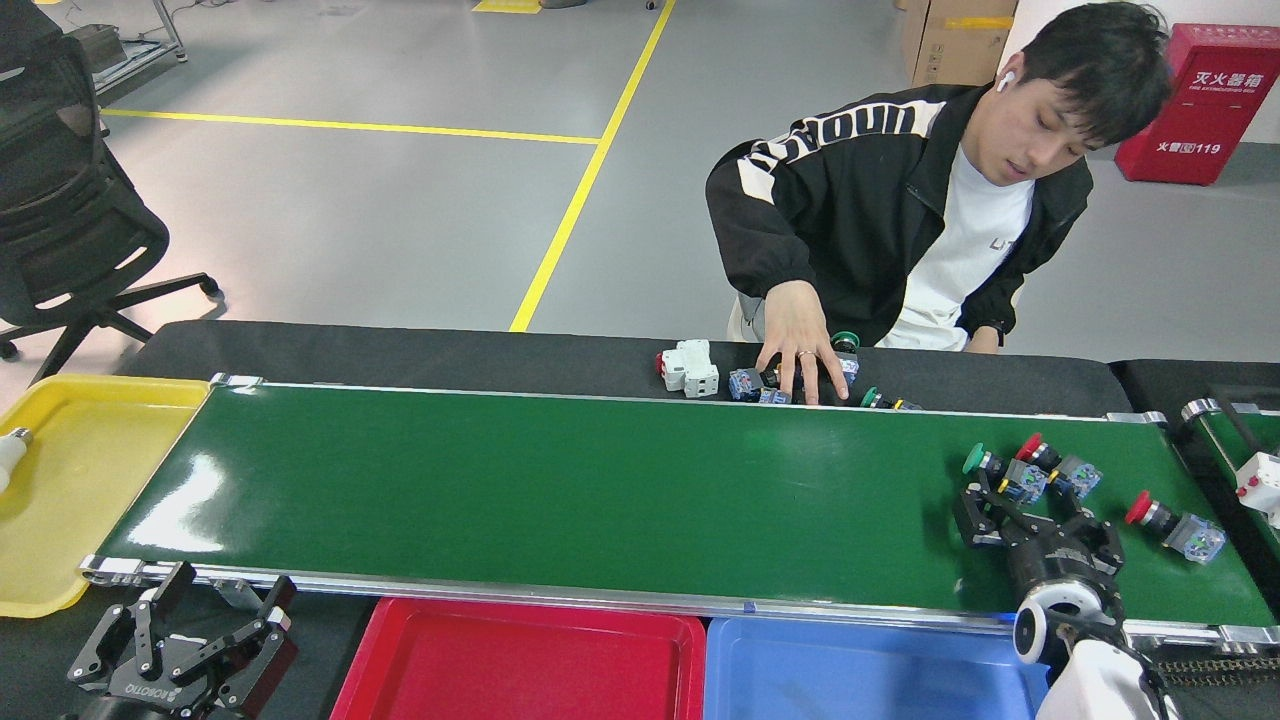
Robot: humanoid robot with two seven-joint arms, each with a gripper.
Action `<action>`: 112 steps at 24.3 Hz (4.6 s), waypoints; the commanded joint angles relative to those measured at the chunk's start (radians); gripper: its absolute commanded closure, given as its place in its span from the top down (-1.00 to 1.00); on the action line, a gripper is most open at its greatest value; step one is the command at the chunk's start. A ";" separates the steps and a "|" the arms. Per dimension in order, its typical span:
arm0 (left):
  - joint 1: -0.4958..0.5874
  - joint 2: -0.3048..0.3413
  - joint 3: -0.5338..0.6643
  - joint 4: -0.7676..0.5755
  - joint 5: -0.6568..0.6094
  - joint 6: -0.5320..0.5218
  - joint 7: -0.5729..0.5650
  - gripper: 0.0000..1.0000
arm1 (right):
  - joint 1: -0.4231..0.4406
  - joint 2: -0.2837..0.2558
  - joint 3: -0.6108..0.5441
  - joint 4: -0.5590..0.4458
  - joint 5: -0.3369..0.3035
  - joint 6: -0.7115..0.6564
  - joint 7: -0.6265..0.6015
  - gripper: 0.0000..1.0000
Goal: Pick switch part from conveyor to tray
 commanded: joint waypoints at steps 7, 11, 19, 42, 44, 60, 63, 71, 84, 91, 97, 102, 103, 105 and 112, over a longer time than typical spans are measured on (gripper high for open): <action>-0.005 0.003 -0.006 -0.013 0.016 -0.001 0.010 1.00 | -0.032 -0.034 0.113 0.017 -0.014 -0.011 -0.005 -0.57; 0.012 0.008 -0.011 -0.013 0.012 0.000 0.005 1.00 | -0.028 -0.035 0.117 0.001 -0.040 -0.069 -0.026 -0.89; 0.062 -0.006 -0.012 -0.012 0.001 0.008 -0.015 1.00 | 0.138 -0.034 0.117 -0.380 -0.086 -0.218 -0.005 -0.92; 0.062 -0.006 -0.011 -0.013 -0.010 0.005 -0.019 1.00 | 0.346 0.083 0.383 -0.707 0.009 -0.175 0.093 0.94; 0.064 -0.006 -0.011 -0.013 -0.010 0.005 -0.019 1.00 | 0.346 0.084 0.251 -0.708 0.009 -0.125 0.090 0.94; 0.072 -0.002 -0.006 -0.013 -0.034 0.034 -0.081 0.98 | 0.690 0.081 -0.074 -0.786 0.001 -0.115 -0.155 0.94; 0.068 -0.006 -0.009 -0.013 -0.033 0.019 -0.128 0.99 | 0.629 0.081 -0.033 -0.756 0.006 -0.111 -0.111 0.94; 0.067 0.001 -0.008 -0.013 -0.034 0.016 -0.136 0.99 | 0.340 0.081 0.125 -0.458 0.018 -0.019 -0.029 0.92; 0.067 0.005 -0.008 -0.013 -0.034 0.011 -0.133 0.99 | 0.247 0.003 0.286 -0.400 0.009 -0.042 -0.019 -0.97; -0.048 0.009 -0.073 -0.012 -0.042 0.007 -0.142 0.99 | 0.382 0.003 0.297 -0.645 0.007 -0.223 -0.002 -0.97; -0.166 0.009 -0.308 0.011 -0.123 0.019 -0.142 0.99 | 0.423 0.029 0.478 -0.745 0.012 -0.367 0.024 -0.94; -0.287 -0.026 -0.414 0.152 -0.203 0.062 -0.134 0.99 | 0.437 0.054 0.694 -0.743 0.017 -0.362 0.070 0.83; -0.297 -0.026 -0.414 0.169 -0.209 0.068 -0.133 0.99 | 0.448 0.066 0.706 -0.743 0.017 -0.362 0.096 0.95; -0.301 -0.025 -0.408 0.180 -0.211 0.069 -0.131 0.99 | 0.458 0.087 0.706 -0.742 0.017 -0.362 0.124 0.96; -0.349 -0.060 -0.488 0.277 -0.275 0.207 -0.113 0.99 | 0.385 0.133 0.630 -0.742 0.020 -0.125 0.122 0.94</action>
